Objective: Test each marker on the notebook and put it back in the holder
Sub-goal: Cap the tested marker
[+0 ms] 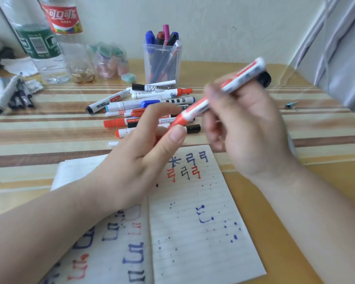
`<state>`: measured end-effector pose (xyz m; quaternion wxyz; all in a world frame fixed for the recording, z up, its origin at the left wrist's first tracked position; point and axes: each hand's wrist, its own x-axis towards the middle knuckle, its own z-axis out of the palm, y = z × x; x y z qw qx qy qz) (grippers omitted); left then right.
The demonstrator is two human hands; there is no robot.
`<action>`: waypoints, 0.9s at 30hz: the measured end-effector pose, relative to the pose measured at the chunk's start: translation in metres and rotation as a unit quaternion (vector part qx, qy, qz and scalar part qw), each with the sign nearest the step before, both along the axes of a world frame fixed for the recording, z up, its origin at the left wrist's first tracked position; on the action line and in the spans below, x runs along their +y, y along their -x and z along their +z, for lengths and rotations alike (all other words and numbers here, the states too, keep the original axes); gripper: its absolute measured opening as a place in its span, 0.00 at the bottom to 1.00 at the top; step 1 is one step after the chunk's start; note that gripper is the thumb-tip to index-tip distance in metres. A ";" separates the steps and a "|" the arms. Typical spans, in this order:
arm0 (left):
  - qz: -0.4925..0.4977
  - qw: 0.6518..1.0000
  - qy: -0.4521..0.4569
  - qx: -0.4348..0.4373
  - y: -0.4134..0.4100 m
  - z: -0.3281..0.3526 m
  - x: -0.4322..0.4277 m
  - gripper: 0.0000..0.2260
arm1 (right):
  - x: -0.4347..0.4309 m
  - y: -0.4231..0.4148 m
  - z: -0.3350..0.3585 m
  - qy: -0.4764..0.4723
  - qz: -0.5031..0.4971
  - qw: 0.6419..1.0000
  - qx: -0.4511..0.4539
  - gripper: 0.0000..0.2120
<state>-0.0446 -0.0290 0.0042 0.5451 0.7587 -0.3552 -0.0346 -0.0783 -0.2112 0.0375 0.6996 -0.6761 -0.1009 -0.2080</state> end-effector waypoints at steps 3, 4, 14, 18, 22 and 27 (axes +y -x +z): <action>-0.008 0.998 -0.069 0.012 0.000 -0.001 0.006 0.24 | -0.027 -0.008 0.018 -0.045 -0.222 0.973 -0.049 0.15; -0.010 0.992 -0.121 -0.020 0.000 0.000 0.007 0.22 | -0.035 -0.010 0.024 -0.045 -0.269 0.961 -0.048 0.17; -0.009 0.904 -0.406 -0.135 0.004 0.000 -0.001 0.46 | -0.038 0.033 -0.006 0.073 -0.079 0.944 0.312 0.01; -0.005 0.902 -0.415 -0.119 0.001 0.001 -0.003 0.48 | -0.037 0.027 -0.027 0.100 -0.091 0.956 0.261 0.04; 0.005 0.901 -0.423 -0.098 0.003 0.002 -0.005 0.50 | -0.036 0.026 -0.034 0.119 -0.071 0.964 0.226 0.06; 0.006 0.905 -0.417 -0.085 0.005 0.005 -0.005 0.52 | -0.036 0.024 -0.028 0.101 -0.067 0.982 0.143 0.06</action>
